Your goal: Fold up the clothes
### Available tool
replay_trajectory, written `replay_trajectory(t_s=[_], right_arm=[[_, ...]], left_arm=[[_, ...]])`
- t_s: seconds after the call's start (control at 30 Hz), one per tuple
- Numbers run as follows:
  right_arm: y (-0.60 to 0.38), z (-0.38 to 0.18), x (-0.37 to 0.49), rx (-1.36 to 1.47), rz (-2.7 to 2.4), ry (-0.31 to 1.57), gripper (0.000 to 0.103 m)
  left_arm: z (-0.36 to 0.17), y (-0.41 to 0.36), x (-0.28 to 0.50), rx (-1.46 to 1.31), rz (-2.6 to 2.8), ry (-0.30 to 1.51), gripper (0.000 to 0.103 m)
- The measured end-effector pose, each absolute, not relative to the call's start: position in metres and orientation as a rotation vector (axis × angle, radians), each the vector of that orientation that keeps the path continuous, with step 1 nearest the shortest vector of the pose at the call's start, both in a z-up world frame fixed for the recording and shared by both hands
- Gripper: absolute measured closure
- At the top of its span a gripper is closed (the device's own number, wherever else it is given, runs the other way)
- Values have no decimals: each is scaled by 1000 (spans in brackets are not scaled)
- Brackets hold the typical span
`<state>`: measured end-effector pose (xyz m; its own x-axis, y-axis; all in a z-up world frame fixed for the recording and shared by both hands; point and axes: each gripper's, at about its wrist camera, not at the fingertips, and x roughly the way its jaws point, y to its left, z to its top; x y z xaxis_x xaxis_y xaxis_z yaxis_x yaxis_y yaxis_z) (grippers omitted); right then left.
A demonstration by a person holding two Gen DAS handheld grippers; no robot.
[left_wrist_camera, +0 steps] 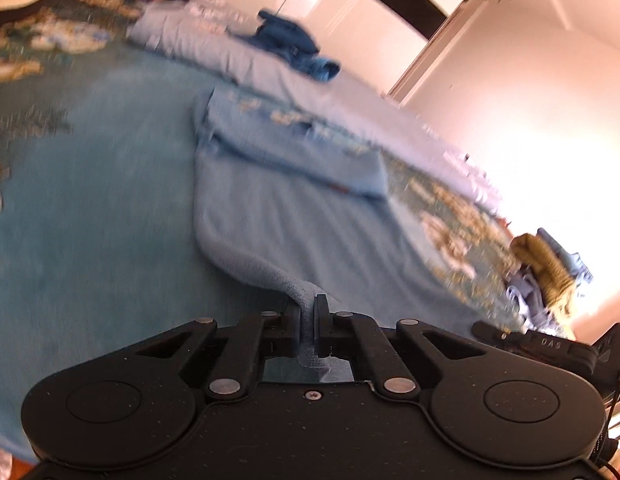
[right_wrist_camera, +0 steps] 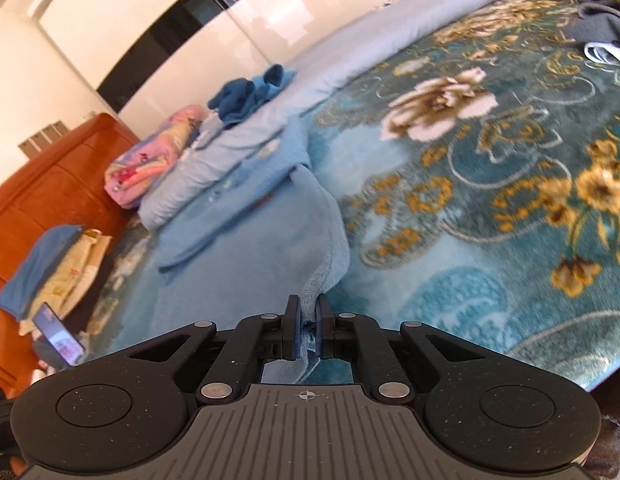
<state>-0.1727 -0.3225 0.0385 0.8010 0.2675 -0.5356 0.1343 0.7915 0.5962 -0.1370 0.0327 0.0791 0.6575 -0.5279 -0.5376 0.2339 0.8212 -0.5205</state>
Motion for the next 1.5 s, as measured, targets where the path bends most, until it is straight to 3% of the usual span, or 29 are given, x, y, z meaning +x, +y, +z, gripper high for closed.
replay_trajectory(t_s=[0.33,0.67,1.03,1.33,1.4,1.47,1.5], right_arm=[[-326,67,-121,642,112,602,98],[-322,103,1,559,130,546,98],[-313,63,144,515,98,657,98],[-316,30,198,512,44,789,98],[-318,30,200,517,50,800,98],[-320,32,202,521,56,808,98],[-320,36,202,515,59,799,96]], left_arm=[[111,32,-102,-372,-487,566,101],[113,44,6,-457,-427,534,101],[84,42,124,-440,-329,597,100],[50,33,178,-445,-262,707,99],[49,34,180,-464,-253,716,96],[52,36,181,-478,-251,715,86],[57,37,178,-471,-249,701,73]])
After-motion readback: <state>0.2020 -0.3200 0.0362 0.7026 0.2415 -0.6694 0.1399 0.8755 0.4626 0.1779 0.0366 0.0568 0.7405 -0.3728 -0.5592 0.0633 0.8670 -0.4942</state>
